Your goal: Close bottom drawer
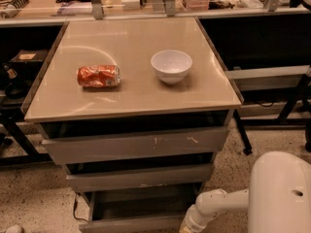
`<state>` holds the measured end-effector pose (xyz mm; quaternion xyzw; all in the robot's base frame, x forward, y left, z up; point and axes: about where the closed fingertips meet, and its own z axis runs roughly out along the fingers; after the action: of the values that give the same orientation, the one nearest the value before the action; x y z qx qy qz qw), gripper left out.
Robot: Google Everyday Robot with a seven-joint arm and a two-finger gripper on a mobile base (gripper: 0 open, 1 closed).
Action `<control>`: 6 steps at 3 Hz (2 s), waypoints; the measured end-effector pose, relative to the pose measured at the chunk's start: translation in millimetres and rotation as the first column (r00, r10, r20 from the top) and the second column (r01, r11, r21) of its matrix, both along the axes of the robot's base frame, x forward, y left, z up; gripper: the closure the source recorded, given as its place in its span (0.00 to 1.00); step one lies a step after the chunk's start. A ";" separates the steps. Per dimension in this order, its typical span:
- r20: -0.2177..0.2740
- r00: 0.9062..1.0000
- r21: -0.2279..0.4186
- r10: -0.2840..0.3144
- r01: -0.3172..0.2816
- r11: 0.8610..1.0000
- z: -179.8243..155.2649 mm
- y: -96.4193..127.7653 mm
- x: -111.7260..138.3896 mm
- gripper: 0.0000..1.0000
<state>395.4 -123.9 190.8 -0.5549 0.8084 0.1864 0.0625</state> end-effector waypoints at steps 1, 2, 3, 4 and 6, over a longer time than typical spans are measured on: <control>0.000 1.000 0.000 0.000 0.000 1.000 0.0 0.0 0.0 0.36; 0.000 1.000 0.000 0.000 0.000 1.000 0.0 0.0 0.0 0.10; 0.000 1.000 0.000 0.000 0.000 1.000 -0.1 0.0 -0.1 0.00; 0.000 1.000 0.000 0.000 0.000 1.000 -0.1 0.1 -0.1 0.00; 0.000 1.000 0.000 0.000 0.000 1.000 -0.1 0.1 -0.1 0.41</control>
Offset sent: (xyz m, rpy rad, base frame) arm 0.0000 0.0000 0.0000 0.0000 0.0000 0.0000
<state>395.2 -123.8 190.7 -0.5549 0.8083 0.1865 0.0624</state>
